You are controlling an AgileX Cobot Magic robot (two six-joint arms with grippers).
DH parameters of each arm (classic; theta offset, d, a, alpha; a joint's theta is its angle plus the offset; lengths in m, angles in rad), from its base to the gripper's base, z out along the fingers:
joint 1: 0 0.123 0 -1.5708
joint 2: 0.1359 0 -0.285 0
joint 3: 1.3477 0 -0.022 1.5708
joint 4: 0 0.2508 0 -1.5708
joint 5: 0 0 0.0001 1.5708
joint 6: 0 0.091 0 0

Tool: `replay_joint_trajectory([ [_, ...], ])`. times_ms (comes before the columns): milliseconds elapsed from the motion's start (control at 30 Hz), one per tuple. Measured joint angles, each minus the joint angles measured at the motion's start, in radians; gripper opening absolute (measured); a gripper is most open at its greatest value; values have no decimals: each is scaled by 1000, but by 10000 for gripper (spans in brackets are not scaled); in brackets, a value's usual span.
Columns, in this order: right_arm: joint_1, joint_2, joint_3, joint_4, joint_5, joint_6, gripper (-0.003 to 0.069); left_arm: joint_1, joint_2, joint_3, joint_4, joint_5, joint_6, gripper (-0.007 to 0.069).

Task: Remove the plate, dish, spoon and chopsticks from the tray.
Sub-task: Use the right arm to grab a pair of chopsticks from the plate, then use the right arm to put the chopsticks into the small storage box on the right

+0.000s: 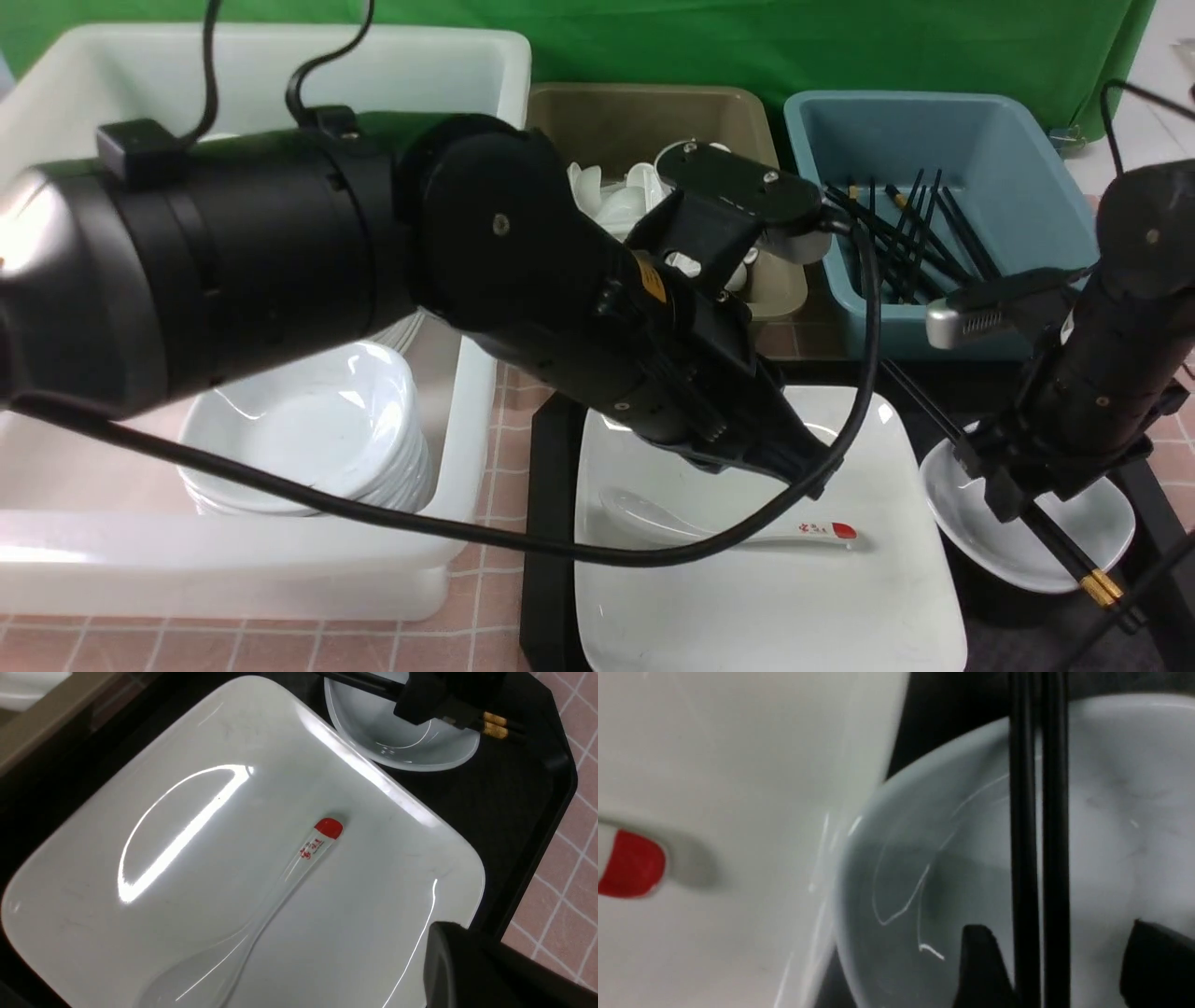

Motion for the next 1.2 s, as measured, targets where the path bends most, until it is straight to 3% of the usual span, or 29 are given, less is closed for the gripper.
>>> replay_joint_trajectory([
  [167,0,31,0,-1,0,0,285,0,0,-1,0,-8,1,-5],
  [200,0,32,-1,0,8,-1,160,0,0,-1,0,-9,1,-5],
  [400,0,10,-2,34,54,-44,166,0,0,-2,0,-20,1,-3],
  [667,0,-111,-10,173,245,-122,166,0,0,-6,-10,-36,-3,-3],
  [800,0,-241,-10,220,265,-139,166,0,0,-6,-20,-171,-3,-3],
  [1000,-55,-356,-72,235,-11,-132,166,0,0,-6,-20,-492,0,-3],
  [1200,-108,-230,-211,236,-338,-127,166,1,0,-6,74,-706,1,-3],
])
